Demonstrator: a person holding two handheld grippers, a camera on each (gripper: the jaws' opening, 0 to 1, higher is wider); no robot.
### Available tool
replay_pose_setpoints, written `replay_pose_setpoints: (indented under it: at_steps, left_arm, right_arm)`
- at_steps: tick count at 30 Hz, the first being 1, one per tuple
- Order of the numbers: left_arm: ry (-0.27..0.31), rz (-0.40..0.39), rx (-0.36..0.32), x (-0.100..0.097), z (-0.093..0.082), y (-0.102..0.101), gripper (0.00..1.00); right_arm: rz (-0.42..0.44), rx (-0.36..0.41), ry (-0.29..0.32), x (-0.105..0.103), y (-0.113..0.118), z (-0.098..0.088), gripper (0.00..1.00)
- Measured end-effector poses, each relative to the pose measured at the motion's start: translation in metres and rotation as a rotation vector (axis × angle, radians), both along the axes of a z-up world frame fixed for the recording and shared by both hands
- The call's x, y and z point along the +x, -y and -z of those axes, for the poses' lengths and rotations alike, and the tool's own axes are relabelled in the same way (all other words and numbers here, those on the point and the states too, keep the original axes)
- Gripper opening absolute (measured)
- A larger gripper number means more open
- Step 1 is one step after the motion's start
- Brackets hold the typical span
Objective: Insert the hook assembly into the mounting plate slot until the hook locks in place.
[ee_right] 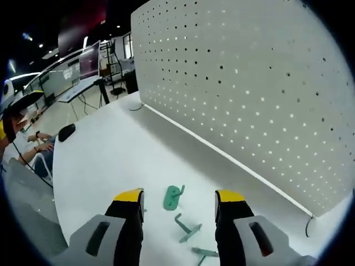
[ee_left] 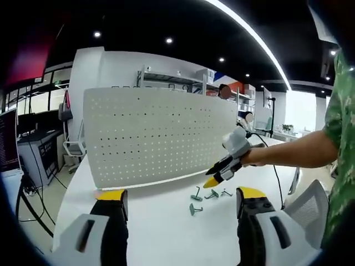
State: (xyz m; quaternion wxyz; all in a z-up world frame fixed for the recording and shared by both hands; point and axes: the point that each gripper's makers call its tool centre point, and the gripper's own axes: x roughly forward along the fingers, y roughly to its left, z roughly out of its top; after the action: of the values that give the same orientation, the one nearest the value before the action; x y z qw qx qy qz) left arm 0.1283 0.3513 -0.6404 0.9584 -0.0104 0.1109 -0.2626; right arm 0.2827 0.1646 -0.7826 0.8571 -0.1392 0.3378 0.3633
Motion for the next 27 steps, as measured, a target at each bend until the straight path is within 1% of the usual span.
replay_pose_setpoints:
  at_steps: [5,12,16,21,27]
  left_arm:
    - [-0.008,0.003,0.000,-0.001,0.002,0.002,0.82]
    - [-0.024,0.007,0.003,-0.004,0.007,0.004,0.81]
    - [-0.030,0.008,0.005,-0.005,0.009,0.004,0.81]
    - [-0.037,0.007,0.004,-0.004,0.010,0.004,0.80]
    - [-0.044,0.014,0.005,-0.003,0.013,0.008,0.80]
  right_arm:
    - [-0.019,-0.016,-0.045,-0.001,-0.003,0.010,0.43]
    - [-0.033,-0.028,-0.076,0.003,-0.008,0.019,0.38]
    - [-0.033,-0.033,-0.093,0.005,-0.008,0.025,0.36]
    - [-0.032,-0.031,-0.134,0.005,-0.009,0.031,0.30]
    - [-0.042,-0.041,-0.160,0.008,-0.011,0.039,0.28]
